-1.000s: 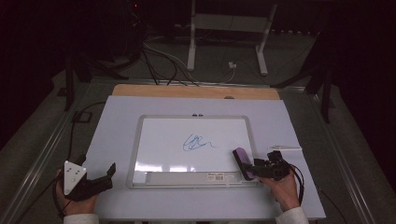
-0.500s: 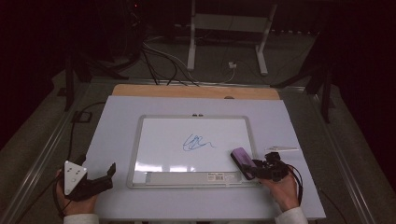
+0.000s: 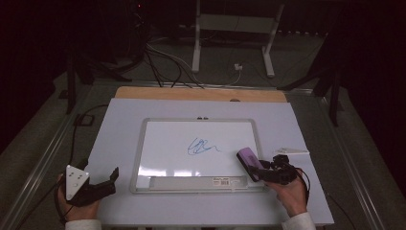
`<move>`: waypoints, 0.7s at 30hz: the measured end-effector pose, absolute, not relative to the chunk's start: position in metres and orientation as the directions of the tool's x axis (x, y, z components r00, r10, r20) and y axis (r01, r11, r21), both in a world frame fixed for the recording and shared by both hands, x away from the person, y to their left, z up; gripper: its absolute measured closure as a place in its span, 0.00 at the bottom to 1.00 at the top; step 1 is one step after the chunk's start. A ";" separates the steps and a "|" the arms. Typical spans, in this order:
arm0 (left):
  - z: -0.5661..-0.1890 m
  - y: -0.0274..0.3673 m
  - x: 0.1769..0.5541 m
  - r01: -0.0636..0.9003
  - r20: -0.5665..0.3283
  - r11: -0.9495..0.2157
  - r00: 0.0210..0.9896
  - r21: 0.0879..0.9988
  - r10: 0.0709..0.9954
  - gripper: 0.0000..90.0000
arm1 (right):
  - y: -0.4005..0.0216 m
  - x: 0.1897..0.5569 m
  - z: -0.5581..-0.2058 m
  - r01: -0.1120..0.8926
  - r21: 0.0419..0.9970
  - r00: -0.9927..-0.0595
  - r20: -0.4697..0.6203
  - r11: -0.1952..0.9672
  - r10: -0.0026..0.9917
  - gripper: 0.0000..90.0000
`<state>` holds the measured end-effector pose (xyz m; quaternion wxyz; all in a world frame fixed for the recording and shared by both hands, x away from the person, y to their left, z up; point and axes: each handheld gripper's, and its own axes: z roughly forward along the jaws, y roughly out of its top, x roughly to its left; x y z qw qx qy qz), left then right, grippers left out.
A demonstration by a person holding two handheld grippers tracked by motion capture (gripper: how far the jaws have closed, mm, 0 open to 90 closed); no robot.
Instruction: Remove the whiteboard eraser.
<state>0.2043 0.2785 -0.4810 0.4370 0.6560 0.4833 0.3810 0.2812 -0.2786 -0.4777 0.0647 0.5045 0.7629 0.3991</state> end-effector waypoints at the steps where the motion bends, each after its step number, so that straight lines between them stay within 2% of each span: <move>1: -0.481 0.279 0.204 0.302 0.078 -0.152 0.243 0.941 0.967 0.01 | -0.278 0.281 -0.477 0.716 0.676 -0.484 0.302 0.173 0.821 0.46; 21: -0.481 0.278 0.204 0.303 0.078 -0.152 0.243 0.941 0.967 0.01 | -0.271 0.286 -0.461 0.672 0.716 -0.515 0.273 0.186 0.812 0.45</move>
